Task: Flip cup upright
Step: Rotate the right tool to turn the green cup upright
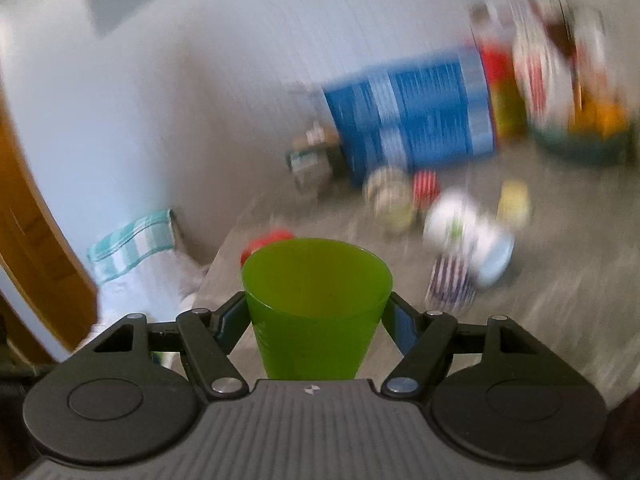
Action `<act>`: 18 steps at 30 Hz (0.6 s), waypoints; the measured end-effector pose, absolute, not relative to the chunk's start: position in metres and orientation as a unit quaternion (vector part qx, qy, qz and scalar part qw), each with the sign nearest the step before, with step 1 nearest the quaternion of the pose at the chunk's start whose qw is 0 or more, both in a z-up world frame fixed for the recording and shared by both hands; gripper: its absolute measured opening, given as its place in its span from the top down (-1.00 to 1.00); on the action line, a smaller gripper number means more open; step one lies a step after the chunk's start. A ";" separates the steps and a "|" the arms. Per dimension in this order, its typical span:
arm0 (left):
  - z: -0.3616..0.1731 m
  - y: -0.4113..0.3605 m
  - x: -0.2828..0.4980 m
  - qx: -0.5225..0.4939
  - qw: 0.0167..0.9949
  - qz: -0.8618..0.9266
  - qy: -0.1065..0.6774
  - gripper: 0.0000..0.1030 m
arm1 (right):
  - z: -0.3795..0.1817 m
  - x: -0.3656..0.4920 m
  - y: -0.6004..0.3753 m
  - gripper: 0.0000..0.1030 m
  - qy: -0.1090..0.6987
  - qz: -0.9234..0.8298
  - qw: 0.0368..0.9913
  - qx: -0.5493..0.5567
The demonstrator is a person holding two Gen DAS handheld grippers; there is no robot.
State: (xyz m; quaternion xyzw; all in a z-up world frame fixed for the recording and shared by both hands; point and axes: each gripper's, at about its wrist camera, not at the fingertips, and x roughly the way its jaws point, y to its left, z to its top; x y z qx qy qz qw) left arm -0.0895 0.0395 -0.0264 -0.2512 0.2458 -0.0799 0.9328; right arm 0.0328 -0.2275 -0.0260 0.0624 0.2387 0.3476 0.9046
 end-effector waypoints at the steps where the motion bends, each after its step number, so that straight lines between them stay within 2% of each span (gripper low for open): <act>1: -0.026 0.040 -0.091 -0.253 0.934 -0.082 0.237 -0.60 | -0.023 0.026 -0.226 -0.41 0.207 0.343 0.915 0.040; 5: -0.023 0.041 -0.095 -0.250 0.941 -0.091 0.211 -0.60 | -0.025 0.009 -0.223 -0.41 0.120 0.339 0.933 -0.026; 11: -0.026 0.037 -0.094 -0.241 0.945 -0.088 0.203 -0.60 | -0.050 -0.003 -0.216 -0.41 0.052 0.345 0.934 -0.082; 18: -0.037 0.038 -0.088 -0.259 0.939 -0.095 0.205 -0.60 | -0.092 0.001 -0.214 -0.41 0.037 0.352 0.934 -0.043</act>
